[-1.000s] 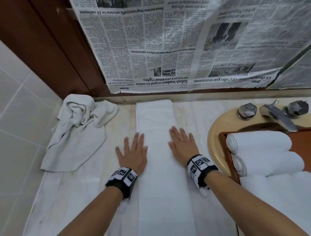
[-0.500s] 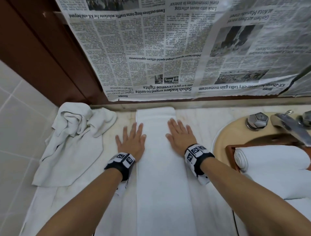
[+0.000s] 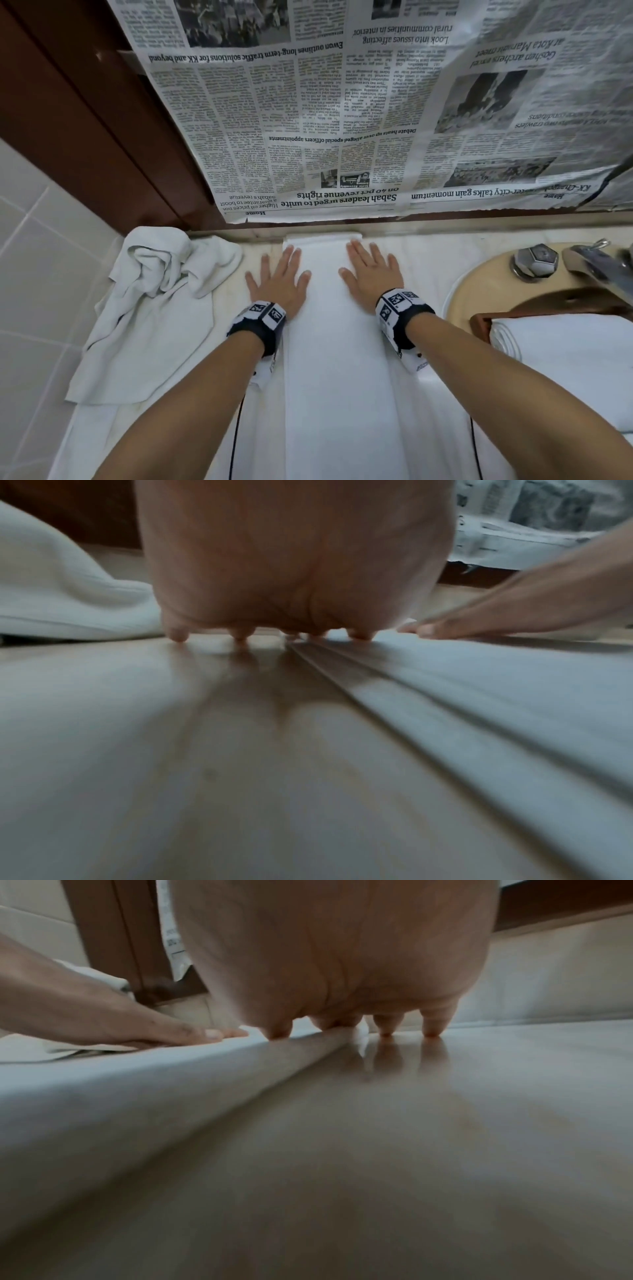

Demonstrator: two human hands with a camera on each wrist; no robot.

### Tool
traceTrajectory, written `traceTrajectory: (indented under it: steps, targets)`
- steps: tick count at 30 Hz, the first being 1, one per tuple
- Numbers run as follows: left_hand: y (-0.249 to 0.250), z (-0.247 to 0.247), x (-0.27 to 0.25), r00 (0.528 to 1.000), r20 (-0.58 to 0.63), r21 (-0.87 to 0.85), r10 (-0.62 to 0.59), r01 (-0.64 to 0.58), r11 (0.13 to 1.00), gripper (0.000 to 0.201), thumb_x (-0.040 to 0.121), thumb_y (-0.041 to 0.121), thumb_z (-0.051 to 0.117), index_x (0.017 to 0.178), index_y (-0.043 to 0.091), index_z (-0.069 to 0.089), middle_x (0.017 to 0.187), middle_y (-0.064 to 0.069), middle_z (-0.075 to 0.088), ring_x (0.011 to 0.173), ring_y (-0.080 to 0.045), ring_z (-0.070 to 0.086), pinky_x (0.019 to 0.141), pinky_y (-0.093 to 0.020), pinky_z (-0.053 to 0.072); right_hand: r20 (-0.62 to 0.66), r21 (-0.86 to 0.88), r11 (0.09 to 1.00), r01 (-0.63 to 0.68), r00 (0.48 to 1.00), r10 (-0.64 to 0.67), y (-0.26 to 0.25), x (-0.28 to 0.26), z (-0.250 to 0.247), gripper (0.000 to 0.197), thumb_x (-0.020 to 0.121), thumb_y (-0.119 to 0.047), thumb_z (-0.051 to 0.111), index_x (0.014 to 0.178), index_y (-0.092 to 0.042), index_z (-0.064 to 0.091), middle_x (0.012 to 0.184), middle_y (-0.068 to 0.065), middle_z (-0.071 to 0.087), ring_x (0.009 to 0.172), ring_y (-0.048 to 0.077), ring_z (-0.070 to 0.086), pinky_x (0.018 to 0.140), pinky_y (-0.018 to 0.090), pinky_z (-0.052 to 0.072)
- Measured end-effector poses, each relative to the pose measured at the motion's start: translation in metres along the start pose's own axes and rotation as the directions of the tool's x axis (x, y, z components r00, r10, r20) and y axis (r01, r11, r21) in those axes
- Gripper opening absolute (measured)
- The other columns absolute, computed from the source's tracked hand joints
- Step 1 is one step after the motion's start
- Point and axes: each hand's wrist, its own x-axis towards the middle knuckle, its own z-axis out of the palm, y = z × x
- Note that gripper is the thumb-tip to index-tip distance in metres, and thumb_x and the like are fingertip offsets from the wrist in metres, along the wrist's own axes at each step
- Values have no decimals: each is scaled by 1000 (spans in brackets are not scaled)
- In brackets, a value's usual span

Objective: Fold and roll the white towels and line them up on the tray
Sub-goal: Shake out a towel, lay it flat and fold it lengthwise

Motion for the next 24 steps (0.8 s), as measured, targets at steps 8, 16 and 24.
traceTrajectory:
  steps: [8, 16, 24]
  targets:
    - [-10, 12, -83, 999, 11, -131, 30, -29, 991, 58, 104, 52, 21, 157, 40, 0, 165, 16, -10, 152, -26, -7, 119, -59, 3, -85, 168, 985, -44, 995, 59, 0, -82, 16, 64, 102, -46, 18, 157, -17, 9, 165, -2, -1, 152, 21, 1, 121, 43, 8]
    - [-24, 80, -208, 973, 66, 80, 223, -228, 970, 61, 95, 65, 3, 150, 50, -19, 158, 21, -30, 151, -22, -20, 117, -59, -6, 43, 23, 989, 144, 988, -145, -27, -231, 90, 62, 99, -48, 29, 150, -14, 39, 157, 2, 33, 141, 22, 39, 107, 48, 43]
    - [-8, 49, -123, 985, 71, 67, 156, -161, 985, 62, 98, 66, 10, 153, 47, -11, 160, 24, -21, 151, -24, -18, 116, -63, -8, 77, -41, 997, 58, 996, -54, -36, -154, 63, 68, 99, -52, -1, 156, -17, -11, 162, -4, -19, 151, 14, -11, 121, 41, -2]
